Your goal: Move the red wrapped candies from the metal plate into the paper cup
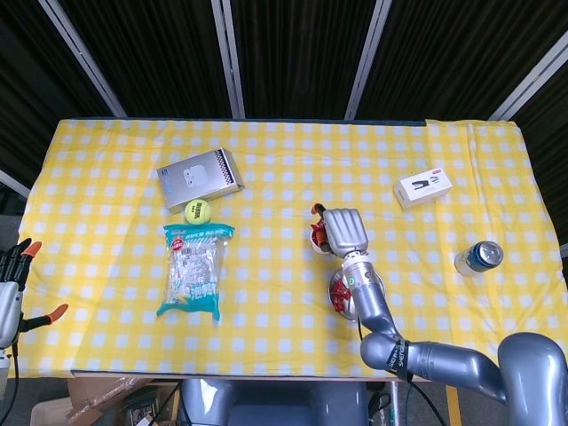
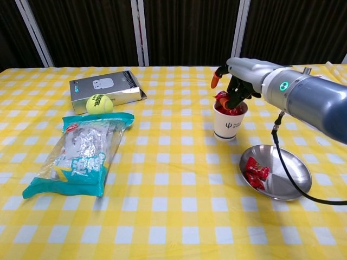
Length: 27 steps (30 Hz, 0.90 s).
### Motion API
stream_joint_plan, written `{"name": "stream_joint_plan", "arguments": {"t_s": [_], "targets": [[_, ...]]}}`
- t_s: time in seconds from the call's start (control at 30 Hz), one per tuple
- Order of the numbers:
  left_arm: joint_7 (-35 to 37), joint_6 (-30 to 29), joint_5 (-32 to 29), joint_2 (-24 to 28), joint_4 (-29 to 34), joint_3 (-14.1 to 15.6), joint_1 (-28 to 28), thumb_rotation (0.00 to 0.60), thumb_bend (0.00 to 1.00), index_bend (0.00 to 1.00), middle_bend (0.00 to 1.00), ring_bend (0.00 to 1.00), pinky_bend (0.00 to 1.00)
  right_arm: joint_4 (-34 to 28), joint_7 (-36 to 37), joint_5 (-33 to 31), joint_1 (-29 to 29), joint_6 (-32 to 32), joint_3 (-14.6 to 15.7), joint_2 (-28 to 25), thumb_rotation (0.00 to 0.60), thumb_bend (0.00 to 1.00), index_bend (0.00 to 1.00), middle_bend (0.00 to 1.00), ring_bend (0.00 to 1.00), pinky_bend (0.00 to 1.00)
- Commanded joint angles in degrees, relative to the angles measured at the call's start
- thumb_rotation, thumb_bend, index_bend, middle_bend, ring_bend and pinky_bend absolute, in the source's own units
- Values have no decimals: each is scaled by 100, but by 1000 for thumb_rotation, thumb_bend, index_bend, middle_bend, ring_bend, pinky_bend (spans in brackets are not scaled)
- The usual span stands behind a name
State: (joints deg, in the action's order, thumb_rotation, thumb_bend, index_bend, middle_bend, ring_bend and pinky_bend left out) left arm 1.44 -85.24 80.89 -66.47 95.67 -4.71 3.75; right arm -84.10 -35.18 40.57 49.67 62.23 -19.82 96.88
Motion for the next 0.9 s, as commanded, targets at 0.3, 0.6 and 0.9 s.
{"name": "stream_joint_plan", "arguments": {"t_s": [0.3,0.6,0.9], "targets": [[-2,-64,63,-10,0,14,-18,600,79,0,0,0,0,-628,-98,52,-144,363,55,-306,600,527,285,805,827,846],[-29,-109,76,-27,-35,10,-33,600,79,0,0,0,0,-1566,15,797,-538,985,324,-844,600,527,285,805,813,845],[25,-346,205,-47,-87,9,-117,600,79,0,0,0,0,-2359,812,2559,-1939,2221,1503,-2243,600,496,192,400,361,483]]}}
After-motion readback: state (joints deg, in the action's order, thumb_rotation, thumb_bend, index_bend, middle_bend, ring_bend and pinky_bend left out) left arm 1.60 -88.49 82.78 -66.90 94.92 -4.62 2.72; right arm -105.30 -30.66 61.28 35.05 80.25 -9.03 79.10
